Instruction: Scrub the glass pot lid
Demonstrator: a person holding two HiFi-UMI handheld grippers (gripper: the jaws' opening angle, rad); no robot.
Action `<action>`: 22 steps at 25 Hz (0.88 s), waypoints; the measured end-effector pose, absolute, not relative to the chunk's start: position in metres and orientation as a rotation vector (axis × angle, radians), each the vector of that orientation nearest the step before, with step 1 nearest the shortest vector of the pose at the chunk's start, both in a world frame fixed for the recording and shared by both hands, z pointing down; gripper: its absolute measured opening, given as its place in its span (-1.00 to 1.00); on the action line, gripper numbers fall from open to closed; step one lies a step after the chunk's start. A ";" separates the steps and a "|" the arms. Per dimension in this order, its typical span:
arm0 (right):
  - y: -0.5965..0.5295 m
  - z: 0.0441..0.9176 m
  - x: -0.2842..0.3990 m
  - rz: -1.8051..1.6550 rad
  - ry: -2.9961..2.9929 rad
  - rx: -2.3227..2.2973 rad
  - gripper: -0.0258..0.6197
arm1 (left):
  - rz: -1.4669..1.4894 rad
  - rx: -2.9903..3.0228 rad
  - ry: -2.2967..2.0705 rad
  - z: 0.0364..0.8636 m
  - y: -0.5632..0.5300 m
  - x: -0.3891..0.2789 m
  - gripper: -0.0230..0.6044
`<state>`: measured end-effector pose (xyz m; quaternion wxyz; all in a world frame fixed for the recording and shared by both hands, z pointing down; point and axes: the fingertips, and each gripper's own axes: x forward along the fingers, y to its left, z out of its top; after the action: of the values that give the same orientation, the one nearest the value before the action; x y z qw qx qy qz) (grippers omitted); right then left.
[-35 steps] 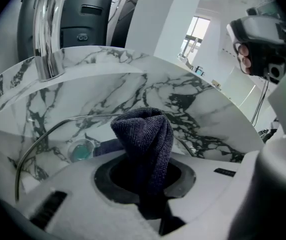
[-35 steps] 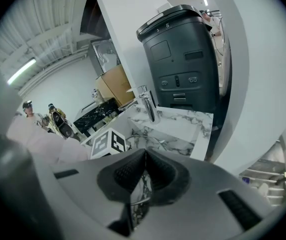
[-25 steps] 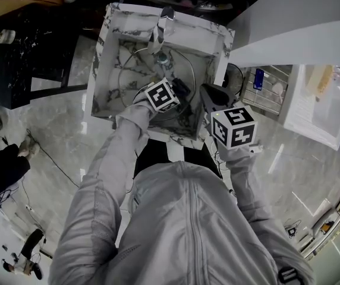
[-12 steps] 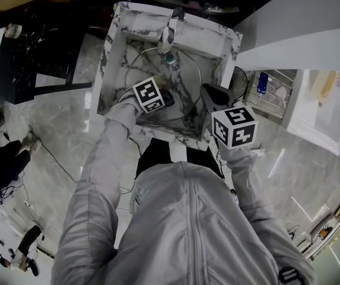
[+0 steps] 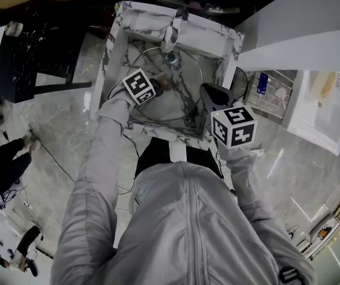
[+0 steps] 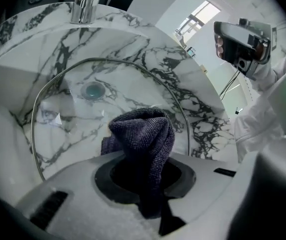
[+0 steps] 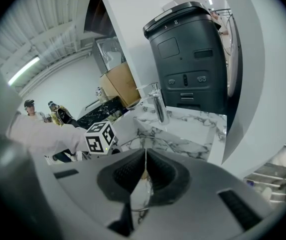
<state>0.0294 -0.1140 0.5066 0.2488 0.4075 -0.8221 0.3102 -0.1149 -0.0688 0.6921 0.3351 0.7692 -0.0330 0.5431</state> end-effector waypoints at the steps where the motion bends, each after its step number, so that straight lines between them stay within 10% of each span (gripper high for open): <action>1: -0.114 0.507 0.030 0.847 -2.238 1.112 -0.83 | 1.414 2.010 -0.101 0.693 -0.072 -0.115 -0.71; 22: -0.112 0.512 0.055 0.884 -2.213 1.147 -0.83 | 1.364 2.128 -0.637 0.708 -0.144 -0.097 -0.71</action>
<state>0.0553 -0.1121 0.5121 0.2459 0.4205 -0.8110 0.3241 -0.0971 -0.1444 0.7081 0.2642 0.7874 -0.2356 0.5047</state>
